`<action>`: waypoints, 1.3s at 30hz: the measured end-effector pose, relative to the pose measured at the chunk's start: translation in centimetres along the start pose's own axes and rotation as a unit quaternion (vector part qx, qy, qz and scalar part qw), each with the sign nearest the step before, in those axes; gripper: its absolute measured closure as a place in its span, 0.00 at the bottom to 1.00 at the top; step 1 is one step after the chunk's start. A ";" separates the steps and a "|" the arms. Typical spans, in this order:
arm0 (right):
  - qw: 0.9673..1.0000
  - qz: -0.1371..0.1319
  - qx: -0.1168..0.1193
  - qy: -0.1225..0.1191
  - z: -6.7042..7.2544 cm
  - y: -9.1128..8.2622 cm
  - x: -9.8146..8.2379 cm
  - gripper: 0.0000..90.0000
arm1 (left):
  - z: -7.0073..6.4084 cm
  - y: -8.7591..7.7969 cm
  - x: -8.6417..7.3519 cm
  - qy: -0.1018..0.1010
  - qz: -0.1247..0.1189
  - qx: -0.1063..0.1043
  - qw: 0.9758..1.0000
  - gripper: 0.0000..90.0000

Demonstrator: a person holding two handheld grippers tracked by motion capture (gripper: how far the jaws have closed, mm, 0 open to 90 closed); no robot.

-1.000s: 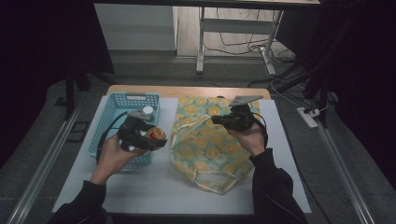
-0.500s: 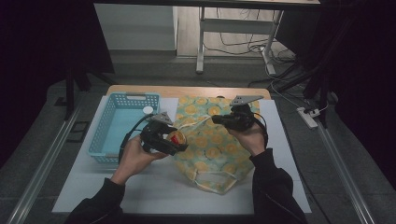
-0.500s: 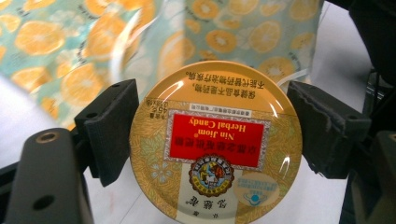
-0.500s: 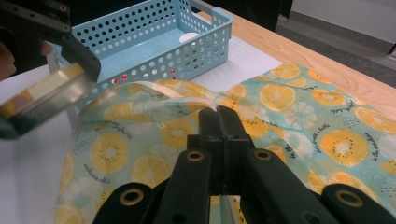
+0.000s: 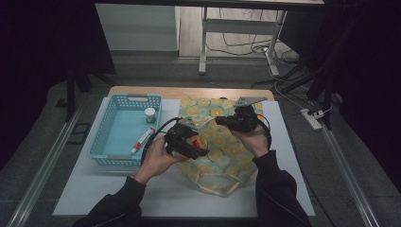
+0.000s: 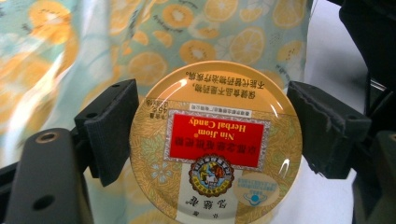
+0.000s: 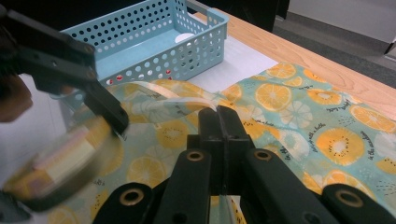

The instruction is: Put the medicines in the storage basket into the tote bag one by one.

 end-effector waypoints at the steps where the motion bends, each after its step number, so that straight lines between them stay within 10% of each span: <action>1: 1.000 -0.001 0.000 0.000 0.0 0.0 0.0 1.00 | -0.1 0.5 0.1 0.002 0.001 0.001 1.000 0.23; 39: 0.999 0.007 -0.031 -0.003 -1.1 0.7 -1.2 1.00 | 2.1 10.2 -2.0 0.036 0.041 0.028 0.998 0.23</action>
Point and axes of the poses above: each handheld gripper's, and its own axes: y roughly forward along the jaws, x roughly out of its top, z roughly to its left, the point moved 3 cm from there along y, roughly forward along the jaws, and after that the axes turned 14 degrees about -z, right-handed, at the moved point
